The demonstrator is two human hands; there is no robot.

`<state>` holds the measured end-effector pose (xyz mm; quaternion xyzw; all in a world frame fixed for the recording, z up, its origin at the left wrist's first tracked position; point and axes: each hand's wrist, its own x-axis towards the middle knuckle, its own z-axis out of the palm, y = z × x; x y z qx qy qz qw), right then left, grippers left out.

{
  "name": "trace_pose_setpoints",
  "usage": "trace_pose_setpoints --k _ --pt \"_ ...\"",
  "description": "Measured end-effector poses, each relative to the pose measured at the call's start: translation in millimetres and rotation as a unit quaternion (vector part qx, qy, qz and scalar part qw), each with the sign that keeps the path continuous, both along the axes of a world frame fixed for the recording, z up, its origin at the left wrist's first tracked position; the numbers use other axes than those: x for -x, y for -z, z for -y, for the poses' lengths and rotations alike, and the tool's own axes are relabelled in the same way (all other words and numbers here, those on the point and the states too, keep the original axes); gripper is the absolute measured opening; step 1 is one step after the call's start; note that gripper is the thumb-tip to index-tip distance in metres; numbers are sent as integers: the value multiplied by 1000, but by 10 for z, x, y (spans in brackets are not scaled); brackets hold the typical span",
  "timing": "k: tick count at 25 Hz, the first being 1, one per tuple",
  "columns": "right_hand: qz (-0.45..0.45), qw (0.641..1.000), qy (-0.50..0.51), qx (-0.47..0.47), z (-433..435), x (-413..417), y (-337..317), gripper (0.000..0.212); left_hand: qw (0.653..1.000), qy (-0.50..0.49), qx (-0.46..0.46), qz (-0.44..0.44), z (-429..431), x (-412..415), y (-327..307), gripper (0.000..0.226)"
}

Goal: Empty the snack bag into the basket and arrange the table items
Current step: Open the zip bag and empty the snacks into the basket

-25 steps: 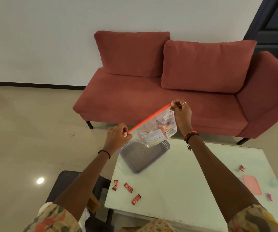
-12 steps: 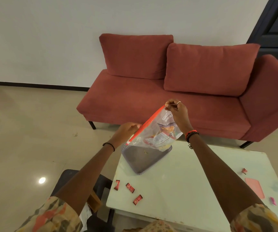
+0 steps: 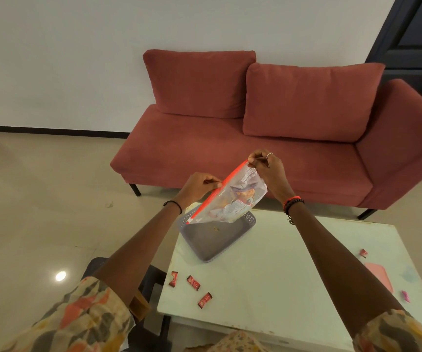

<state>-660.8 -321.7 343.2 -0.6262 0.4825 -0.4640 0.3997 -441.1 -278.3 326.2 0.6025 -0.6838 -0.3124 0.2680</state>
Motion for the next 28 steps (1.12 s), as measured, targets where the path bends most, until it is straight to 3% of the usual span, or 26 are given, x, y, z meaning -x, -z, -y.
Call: trace_pose_setpoints --k 8,11,14,17,19,23,28 --pt "42 998 -26 -38 -19 60 36 5 980 22 -155 -120 -60 89 -8 20" --pt "58 996 -13 -64 -25 72 65 4 945 -15 -210 -252 -146 137 43 9" --pt "27 995 14 -96 -33 -18 126 28 906 -72 -228 -350 -195 204 130 13" --pt "-115 984 -9 -139 -116 -193 250 82 904 -98 -235 -343 -227 269 203 11" --pt "-179 969 -57 -163 -202 -306 379 94 898 -140 -230 -347 -240 278 241 11" --pt "-251 952 -55 -169 -308 -427 595 73 903 -218 -179 -325 -242 152 273 18" --pt "-228 957 34 -179 -242 -351 738 46 936 -278 -87 -198 -310 -251 304 15"
